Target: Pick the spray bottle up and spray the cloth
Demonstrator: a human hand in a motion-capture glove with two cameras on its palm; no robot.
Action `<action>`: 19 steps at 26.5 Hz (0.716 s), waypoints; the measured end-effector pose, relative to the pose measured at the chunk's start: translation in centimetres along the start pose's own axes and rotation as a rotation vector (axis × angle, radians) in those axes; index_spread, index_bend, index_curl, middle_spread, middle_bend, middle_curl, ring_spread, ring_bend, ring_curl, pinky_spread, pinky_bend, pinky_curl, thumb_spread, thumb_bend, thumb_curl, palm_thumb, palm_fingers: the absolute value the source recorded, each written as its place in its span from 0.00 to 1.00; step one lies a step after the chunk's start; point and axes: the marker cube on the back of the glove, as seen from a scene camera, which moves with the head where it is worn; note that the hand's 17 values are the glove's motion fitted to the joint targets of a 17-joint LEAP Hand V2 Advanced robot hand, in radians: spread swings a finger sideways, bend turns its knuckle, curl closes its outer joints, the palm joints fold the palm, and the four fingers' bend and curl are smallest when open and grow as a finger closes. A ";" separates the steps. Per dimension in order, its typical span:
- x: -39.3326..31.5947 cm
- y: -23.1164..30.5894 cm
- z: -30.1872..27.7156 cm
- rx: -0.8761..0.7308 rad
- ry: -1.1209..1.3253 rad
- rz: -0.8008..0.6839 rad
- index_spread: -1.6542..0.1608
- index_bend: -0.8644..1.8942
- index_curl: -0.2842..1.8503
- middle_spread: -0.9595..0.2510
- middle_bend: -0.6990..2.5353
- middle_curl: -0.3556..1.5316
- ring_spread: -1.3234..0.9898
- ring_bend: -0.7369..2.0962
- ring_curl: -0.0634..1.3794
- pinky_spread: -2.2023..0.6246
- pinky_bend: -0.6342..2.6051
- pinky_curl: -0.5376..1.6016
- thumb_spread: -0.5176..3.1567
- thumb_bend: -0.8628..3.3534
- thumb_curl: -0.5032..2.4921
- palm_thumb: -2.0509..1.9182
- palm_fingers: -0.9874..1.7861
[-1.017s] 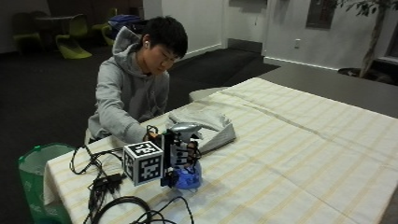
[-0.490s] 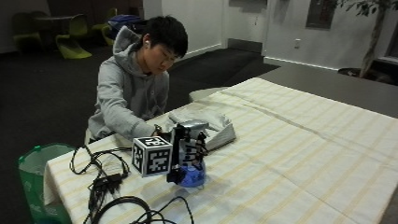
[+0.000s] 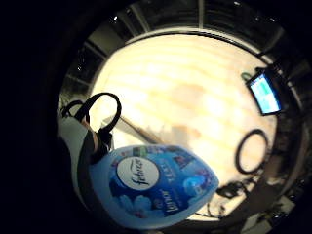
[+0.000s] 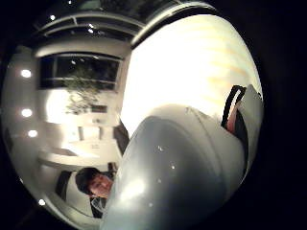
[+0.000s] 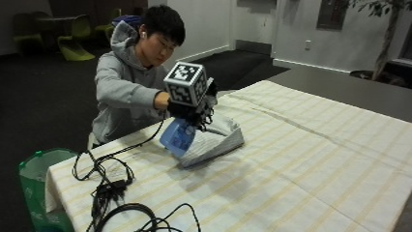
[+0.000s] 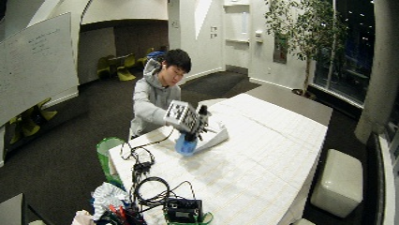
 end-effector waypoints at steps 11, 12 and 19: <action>-5.1 5.0 7.9 -0.405 0.695 -0.096 0.81 0.51 0.39 0.73 0.43 0.47 0.51 0.51 0.37 0.68 0.31 0.44 0.18 0.20 0.40 0.76 0.87; -4.6 5.5 8.2 -0.436 0.752 -0.160 0.81 0.51 0.39 0.73 0.43 0.47 0.51 0.51 0.37 0.68 0.31 0.44 0.18 0.20 0.41 0.76 0.87; -7.0 6.7 5.7 -0.331 0.639 0.015 0.81 0.51 0.39 0.73 0.43 0.47 0.51 0.51 0.37 0.68 0.32 0.44 0.17 0.20 0.41 0.76 0.86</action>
